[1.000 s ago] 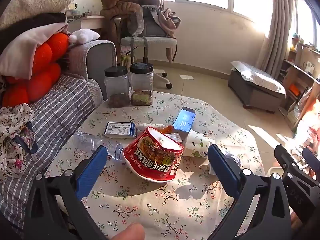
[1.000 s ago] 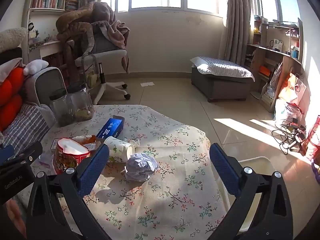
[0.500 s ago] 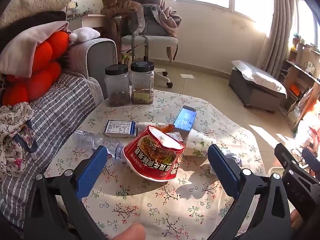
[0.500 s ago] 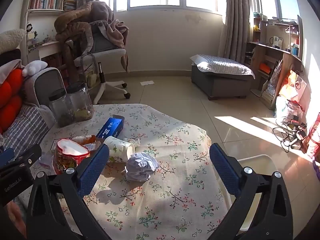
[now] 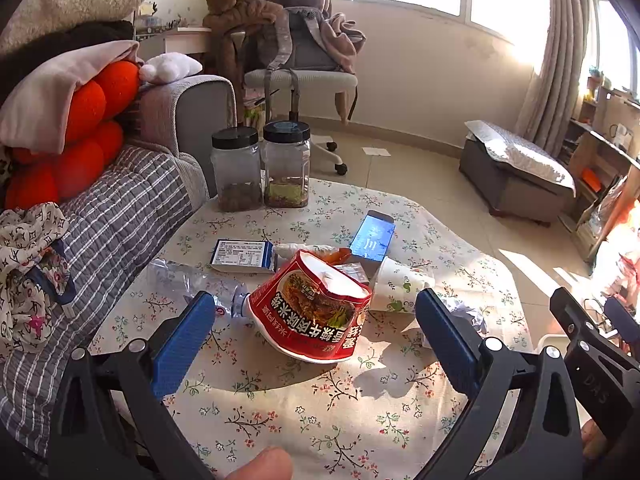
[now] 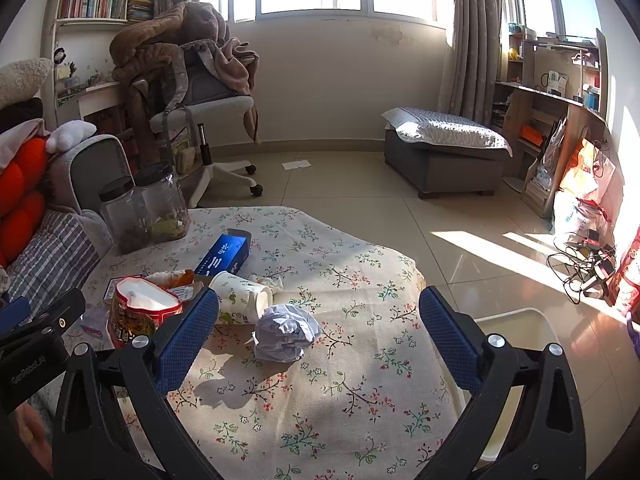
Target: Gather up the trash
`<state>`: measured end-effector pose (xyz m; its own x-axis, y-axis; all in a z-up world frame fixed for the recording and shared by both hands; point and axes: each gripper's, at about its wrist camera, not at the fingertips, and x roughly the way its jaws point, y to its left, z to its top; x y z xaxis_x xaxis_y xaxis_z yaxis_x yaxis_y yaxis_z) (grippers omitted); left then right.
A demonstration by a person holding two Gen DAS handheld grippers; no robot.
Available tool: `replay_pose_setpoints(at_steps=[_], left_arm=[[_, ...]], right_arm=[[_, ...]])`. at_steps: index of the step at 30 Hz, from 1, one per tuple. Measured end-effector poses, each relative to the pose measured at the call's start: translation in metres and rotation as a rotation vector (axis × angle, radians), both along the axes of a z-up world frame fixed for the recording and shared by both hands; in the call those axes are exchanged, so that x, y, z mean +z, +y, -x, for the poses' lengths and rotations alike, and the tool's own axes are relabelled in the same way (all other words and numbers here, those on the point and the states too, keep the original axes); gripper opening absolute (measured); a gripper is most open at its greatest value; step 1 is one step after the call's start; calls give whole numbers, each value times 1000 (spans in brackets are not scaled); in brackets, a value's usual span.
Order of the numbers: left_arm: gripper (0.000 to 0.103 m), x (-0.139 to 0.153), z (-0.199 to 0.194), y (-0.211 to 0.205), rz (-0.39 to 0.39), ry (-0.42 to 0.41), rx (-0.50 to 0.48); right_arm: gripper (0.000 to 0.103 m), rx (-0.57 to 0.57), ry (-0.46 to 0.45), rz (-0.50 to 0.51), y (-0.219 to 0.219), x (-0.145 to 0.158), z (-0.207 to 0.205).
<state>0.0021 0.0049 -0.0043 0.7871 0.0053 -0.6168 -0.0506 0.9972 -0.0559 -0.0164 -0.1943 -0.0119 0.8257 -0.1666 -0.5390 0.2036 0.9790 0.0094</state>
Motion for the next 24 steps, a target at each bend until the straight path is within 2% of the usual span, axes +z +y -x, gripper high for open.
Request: replay_pose_setpoints(at_steps=[24], left_arm=[[97, -4, -1, 2, -1, 10, 5]], right_arm=[[96, 0, 7, -4, 0, -1, -1]])
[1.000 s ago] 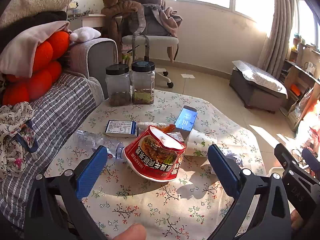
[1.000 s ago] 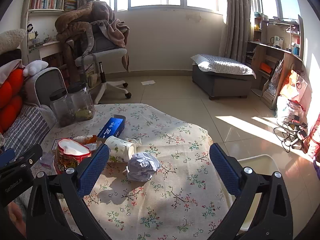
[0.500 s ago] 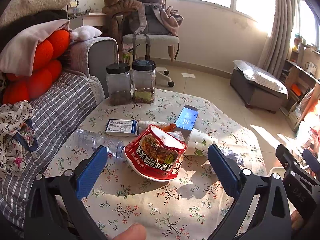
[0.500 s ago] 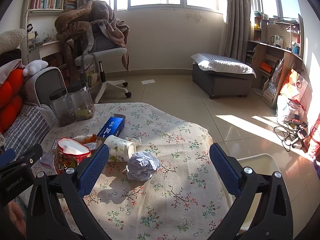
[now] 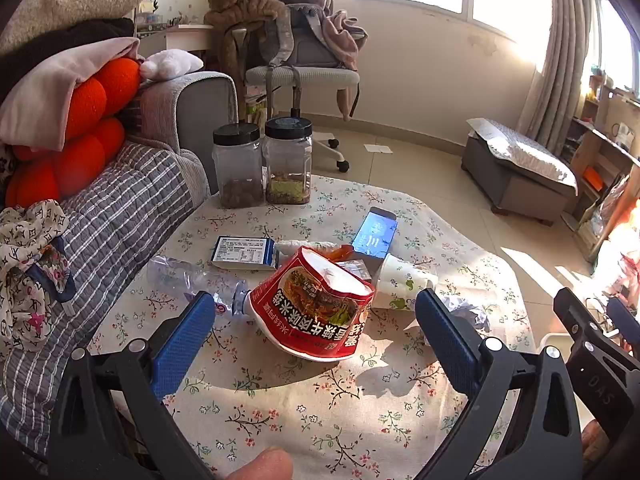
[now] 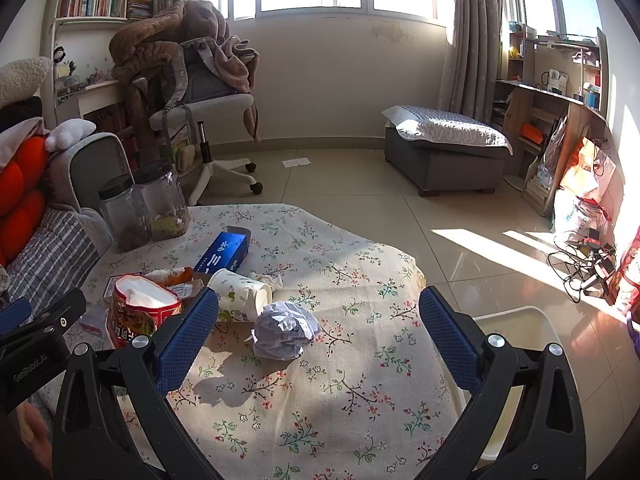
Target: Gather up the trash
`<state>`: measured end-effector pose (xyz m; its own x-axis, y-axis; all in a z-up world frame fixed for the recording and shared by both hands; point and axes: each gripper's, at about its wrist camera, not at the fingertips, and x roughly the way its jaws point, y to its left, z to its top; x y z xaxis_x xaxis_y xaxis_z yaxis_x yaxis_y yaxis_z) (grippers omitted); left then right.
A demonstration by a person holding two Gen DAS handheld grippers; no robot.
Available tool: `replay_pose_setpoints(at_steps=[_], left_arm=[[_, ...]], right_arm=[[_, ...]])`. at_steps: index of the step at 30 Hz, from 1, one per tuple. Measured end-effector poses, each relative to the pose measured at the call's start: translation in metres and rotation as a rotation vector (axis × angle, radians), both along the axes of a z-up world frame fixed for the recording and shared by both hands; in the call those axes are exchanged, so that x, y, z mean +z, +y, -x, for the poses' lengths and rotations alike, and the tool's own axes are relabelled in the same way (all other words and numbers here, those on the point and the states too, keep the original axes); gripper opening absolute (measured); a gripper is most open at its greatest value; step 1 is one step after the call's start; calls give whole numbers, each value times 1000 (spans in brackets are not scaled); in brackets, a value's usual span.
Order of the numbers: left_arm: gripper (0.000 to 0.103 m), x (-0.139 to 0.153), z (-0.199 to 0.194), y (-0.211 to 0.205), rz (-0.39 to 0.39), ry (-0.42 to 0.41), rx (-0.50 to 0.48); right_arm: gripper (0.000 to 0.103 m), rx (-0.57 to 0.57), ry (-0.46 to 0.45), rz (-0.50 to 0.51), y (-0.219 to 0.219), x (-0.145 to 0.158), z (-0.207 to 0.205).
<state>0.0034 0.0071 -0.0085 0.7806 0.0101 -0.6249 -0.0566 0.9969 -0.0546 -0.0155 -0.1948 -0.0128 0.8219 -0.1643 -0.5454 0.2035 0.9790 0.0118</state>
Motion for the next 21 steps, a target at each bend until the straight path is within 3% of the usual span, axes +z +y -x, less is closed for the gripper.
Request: replay_pose_setpoints(at_steps=[21], left_arm=[[97, -3, -1, 0, -2, 10, 7]], right_arm=[[96, 0, 4, -2, 0, -1, 0]])
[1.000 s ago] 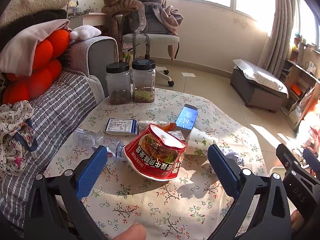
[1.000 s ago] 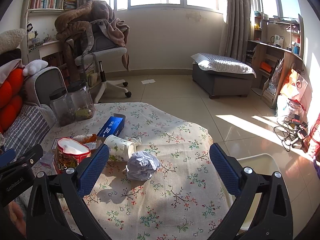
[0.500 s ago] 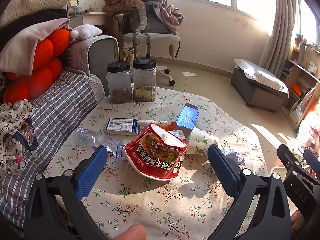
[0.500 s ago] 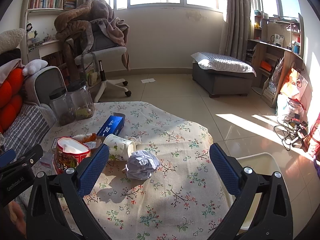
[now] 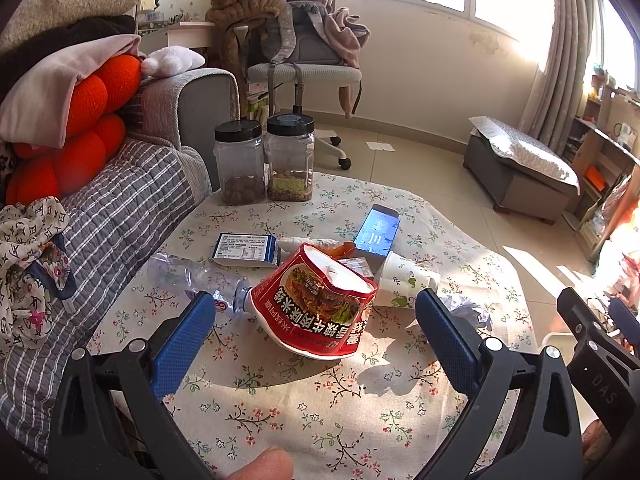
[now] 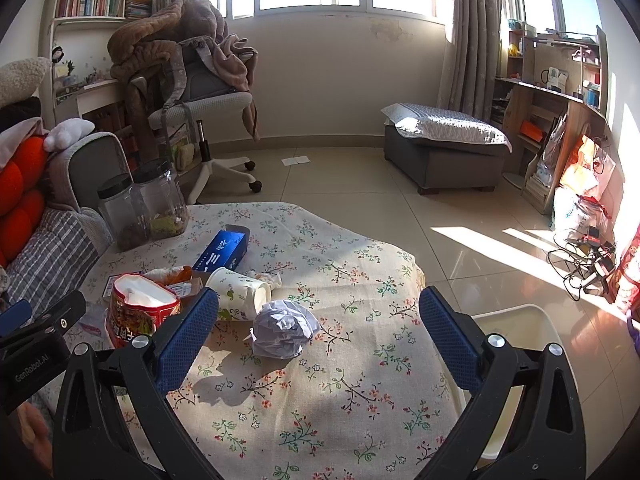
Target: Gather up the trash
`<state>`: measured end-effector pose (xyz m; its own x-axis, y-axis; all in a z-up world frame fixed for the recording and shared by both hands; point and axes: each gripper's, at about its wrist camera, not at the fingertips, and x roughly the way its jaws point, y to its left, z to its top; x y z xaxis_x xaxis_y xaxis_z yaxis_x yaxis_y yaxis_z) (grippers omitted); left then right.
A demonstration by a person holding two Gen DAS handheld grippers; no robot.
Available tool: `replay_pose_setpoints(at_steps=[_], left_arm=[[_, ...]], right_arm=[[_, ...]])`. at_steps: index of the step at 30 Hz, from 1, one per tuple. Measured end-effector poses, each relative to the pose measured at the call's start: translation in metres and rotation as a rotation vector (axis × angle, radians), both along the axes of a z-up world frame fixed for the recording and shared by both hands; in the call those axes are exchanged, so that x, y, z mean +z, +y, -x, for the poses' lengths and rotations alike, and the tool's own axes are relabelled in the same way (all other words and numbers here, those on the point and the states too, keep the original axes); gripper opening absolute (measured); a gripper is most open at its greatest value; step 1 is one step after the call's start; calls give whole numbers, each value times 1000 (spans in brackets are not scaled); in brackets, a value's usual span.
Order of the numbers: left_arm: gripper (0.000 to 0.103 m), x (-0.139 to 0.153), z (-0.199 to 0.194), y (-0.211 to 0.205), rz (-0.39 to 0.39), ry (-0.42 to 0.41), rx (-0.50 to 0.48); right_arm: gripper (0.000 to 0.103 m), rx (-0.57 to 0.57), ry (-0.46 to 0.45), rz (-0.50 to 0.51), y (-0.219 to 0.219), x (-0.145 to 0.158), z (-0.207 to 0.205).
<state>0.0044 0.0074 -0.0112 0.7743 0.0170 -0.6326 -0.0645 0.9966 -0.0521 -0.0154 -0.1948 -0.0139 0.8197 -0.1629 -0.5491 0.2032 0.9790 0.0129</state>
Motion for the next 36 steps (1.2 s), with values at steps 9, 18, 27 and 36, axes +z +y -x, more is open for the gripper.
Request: replay_pose_setpoints(at_steps=[9, 18, 27, 36], left_arm=[[97, 0, -1, -1, -1, 7, 8], [97, -1, -2, -1, 0, 13, 11], [97, -4, -18, 10, 45, 81, 22], [97, 44, -109, 91, 111, 87, 57]], right_arm=[[96, -1, 1, -1, -1, -1, 0], [96, -3, 3, -1, -1, -2, 1], [96, 42, 93, -151, -16, -23, -5], [96, 53, 216, -282, -28, -34, -14]])
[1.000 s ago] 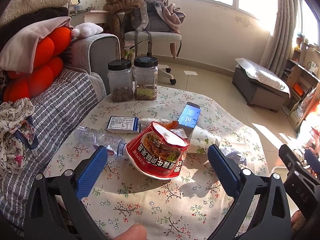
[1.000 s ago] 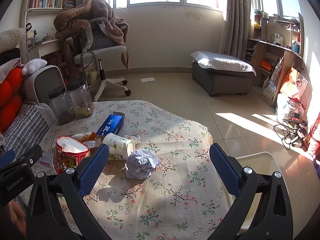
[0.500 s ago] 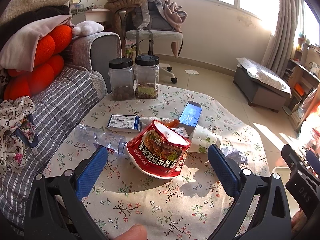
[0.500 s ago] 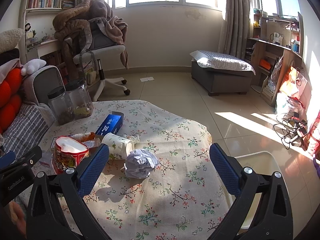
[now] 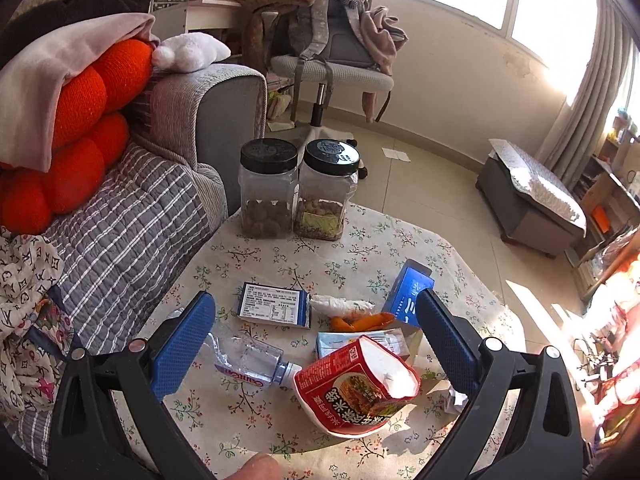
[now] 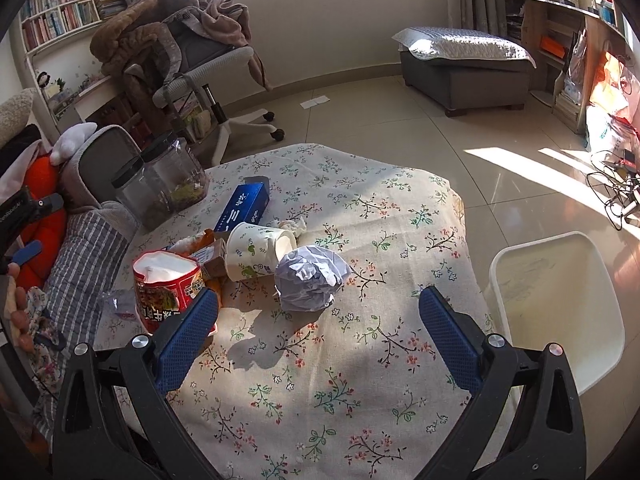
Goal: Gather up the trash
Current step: 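Lower the left tool onto the clear plastic bottle and close on it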
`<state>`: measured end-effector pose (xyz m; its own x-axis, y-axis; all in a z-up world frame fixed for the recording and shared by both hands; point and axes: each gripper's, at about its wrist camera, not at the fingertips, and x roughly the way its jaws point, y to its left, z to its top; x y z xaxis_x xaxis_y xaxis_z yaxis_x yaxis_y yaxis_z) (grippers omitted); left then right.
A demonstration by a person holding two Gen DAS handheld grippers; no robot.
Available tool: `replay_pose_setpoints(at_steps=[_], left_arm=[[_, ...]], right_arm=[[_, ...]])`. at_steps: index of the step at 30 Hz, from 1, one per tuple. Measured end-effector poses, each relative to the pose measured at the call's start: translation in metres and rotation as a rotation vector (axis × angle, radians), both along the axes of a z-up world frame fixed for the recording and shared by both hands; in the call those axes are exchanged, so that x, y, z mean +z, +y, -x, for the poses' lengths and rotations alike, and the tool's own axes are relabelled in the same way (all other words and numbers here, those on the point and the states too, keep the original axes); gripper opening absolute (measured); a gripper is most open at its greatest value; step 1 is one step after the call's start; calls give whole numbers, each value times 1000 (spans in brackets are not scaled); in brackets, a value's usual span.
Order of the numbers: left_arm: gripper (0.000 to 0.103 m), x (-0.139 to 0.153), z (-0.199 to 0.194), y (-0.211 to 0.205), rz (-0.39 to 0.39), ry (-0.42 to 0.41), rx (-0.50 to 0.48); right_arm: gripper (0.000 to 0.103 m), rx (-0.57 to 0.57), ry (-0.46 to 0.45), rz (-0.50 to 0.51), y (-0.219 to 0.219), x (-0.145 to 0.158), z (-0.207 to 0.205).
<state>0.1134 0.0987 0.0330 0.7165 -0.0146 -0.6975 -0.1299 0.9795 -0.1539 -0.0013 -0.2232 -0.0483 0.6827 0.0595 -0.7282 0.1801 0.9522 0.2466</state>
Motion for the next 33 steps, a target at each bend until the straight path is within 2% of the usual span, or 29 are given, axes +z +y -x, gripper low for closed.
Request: replay_pose_setpoints(at_steps=[2, 3, 6, 7, 10, 13, 16, 18, 19, 20, 22, 27, 33], left_arm=[[97, -20, -16, 25, 27, 95, 73], [97, -36, -18, 39, 62, 146, 126], [97, -93, -29, 75, 192, 377, 270], [97, -105, -29, 82, 244, 404, 300], [97, -127, -29, 89, 338, 440, 369], [97, -148, -30, 94, 408, 443, 482], [94, -170, -40, 96, 465, 468, 537], [86, -181, -45, 99, 496, 474, 561], [79, -187, -48, 100, 516, 479, 568], [65, -191, -49, 100, 533, 488, 574], [60, -197, -52, 99, 588, 484, 552], [55, -176, -55, 87, 529, 435, 455], [54, -107, -43, 66, 367, 274, 273]], right_arm=[[96, 9, 22, -3, 0, -3, -1], [96, 12, 35, -4, 0, -4, -2], [96, 33, 75, -27, 1, -10, -8], [96, 40, 84, -38, 2, -12, -10], [96, 49, 91, -59, 4, -11, -12], [96, 54, 92, -51, 5, -12, -14], [96, 54, 105, -36, 2, -16, -16], [96, 47, 109, -35, -3, -20, -16], [96, 48, 106, -46, -5, -21, -16], [96, 54, 97, -69, -7, -22, -16], [96, 75, 82, -118, -7, -23, -19], [96, 187, 35, -162, 16, -24, -27], [96, 486, -33, -31, 91, -28, -46]])
